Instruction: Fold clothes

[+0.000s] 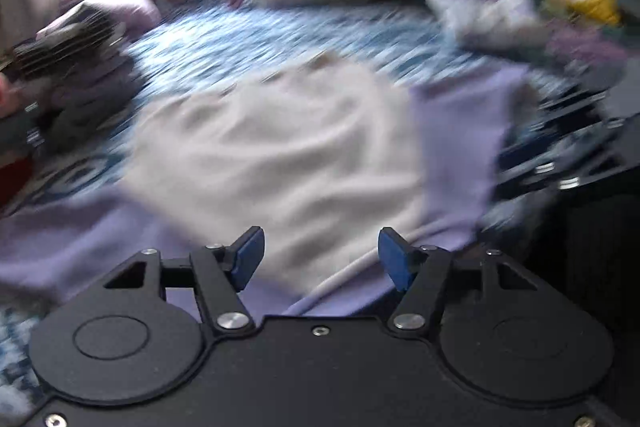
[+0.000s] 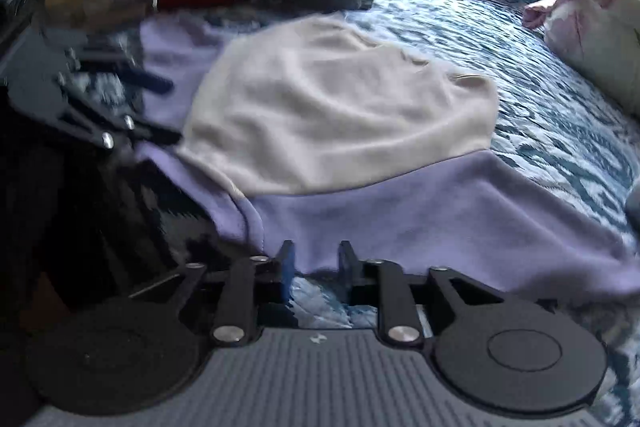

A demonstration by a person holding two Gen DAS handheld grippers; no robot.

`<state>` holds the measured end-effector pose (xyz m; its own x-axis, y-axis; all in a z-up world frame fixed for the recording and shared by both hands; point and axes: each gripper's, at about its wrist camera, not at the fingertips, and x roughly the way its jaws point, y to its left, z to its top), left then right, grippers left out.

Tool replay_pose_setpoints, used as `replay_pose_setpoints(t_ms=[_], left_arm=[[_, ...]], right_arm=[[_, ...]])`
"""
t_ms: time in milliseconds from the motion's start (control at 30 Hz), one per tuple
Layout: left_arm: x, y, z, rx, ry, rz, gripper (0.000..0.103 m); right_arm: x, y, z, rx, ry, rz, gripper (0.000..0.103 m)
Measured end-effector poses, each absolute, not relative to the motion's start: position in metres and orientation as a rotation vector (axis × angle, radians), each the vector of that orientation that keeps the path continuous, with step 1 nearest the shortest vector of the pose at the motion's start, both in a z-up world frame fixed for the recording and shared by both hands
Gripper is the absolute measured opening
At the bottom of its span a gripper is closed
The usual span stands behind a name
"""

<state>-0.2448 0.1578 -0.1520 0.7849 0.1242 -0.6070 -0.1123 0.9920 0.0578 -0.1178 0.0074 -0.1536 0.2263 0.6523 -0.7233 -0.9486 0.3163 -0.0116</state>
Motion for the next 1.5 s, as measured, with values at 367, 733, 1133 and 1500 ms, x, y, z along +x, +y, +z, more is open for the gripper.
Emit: replay_pose_setpoints(t_ms=[367,733,1133,1500], left_arm=[[-0.221,0.145,-0.197,-0.037,0.719,0.058,0.066],[-0.224,0.145,-0.2,-0.06,0.708,0.041,0.067],[-0.224,0.147,-0.201,-0.067,0.709,0.033,0.068],[-0.225,0.15,-0.201,-0.08,0.714,0.024,0.068]], right_arm=[[-0.06,-0.016,-0.177,-0.416,0.866,0.964,0.029],[0.017,-0.044,-0.165,-0.226,0.825,0.818,0.028],[0.069,-0.103,-0.148,-0.192,0.778,0.688,0.03],[0.096,-0.079,-0.176,-0.478,0.691,0.455,0.035]])
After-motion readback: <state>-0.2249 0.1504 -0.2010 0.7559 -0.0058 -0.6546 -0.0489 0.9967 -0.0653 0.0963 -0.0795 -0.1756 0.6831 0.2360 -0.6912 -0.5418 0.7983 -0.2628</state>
